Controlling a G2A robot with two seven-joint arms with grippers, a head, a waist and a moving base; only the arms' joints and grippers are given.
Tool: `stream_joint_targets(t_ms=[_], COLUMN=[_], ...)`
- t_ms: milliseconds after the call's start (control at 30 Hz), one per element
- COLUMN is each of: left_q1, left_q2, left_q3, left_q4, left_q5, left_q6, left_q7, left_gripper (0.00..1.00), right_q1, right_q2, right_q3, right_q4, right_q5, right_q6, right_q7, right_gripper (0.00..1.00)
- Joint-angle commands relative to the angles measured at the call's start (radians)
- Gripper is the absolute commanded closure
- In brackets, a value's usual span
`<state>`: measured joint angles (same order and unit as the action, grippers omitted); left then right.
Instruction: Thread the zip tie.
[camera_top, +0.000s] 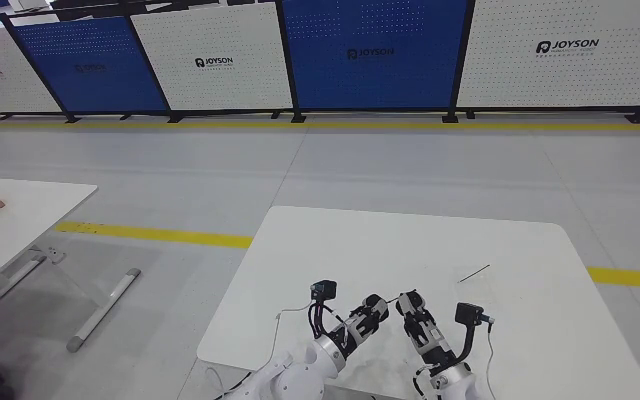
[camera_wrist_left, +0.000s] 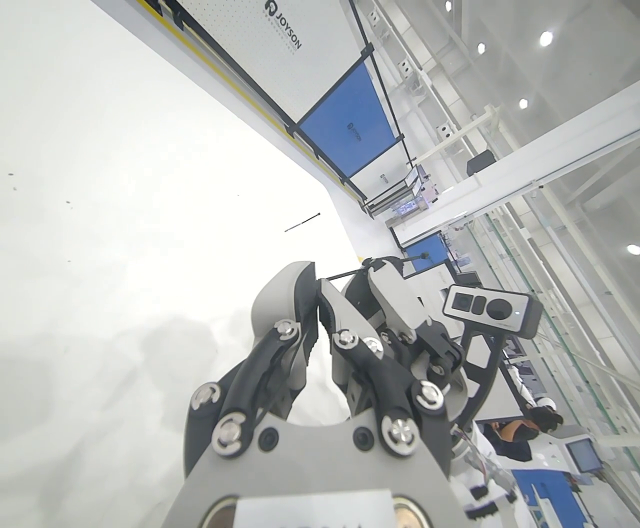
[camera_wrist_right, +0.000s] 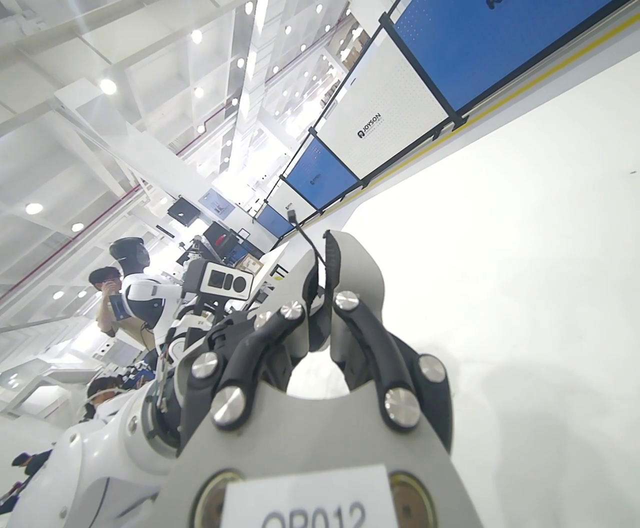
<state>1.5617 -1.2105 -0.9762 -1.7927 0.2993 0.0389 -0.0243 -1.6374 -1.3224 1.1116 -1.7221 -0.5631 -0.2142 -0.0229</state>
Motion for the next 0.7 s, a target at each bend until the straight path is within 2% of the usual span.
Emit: stream_joint_targets(t_ms=[0,167,667], left_q1=[0.0,-0.002,0.007], left_q2=[0.0,-0.001,-0.002], left_q3=[0.0,0.004,0.005], left_q4=[0.0,0.001,-0.006], left_q5=[0.002,0.016,0.046], left_q6=[0.001,0.006,-0.004], left_q7=[0.001,0.007,0.022], left_gripper=[1.0,1.0,1.0], right_q1=[0.0,0.001,0.0], right_q2=[0.0,0.0,0.0], right_q3=[0.0,0.0,-0.003], right_q4=[0.0,0.0,-0.004], right_q5=[-0.001,-0.005,-0.009], right_q6=[-0.001,-0.002,0.009], right_q7=[0.0,0.001,-0.006], right_gripper=[0.85,0.81,0.89])
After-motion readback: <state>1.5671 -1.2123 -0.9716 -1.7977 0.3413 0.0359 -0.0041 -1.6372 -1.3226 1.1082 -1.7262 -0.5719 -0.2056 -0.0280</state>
